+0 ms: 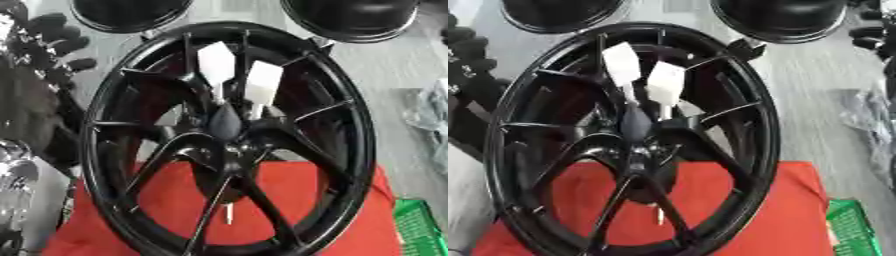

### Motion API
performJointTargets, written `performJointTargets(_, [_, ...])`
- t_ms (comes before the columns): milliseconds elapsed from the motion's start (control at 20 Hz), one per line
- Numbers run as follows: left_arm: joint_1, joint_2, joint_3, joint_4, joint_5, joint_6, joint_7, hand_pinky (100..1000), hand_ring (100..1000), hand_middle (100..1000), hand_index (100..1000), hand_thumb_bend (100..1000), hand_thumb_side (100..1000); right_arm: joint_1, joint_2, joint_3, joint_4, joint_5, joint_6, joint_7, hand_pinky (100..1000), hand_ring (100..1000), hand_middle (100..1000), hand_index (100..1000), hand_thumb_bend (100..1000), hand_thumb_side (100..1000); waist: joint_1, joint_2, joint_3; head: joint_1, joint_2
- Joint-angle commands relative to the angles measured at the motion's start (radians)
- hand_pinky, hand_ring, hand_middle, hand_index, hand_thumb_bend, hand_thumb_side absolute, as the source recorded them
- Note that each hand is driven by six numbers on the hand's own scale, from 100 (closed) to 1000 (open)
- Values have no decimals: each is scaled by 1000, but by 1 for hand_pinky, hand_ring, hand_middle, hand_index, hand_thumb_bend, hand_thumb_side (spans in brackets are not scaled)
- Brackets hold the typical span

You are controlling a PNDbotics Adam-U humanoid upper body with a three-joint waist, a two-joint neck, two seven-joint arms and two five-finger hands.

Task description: Pull the pin out of the wheel hub.

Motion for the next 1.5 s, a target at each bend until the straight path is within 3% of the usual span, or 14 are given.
performJointTargets(50, [-15,17,4,-21,-8,0,-1,689,745,615,703,131,728,-14,-21,-8,-7,7,0,3,740,621,665,705,100,596,0,-21,-1,3,-12])
performJointTargets(1400, [-5,17,9,-20,-12,-2,2,688,745,616,702,128,726,-43,-24,2,-5,1,3,17,742,626,673,710,100,588,3,-29,1,10,-1])
performJointTargets(1500, [11,31,8,-14,-15,-1,4,687,745,616,702,129,728,-65,-46,24,-27,14,-11,30,754,658,696,729,100,524,-13,-49,-12,8,20])
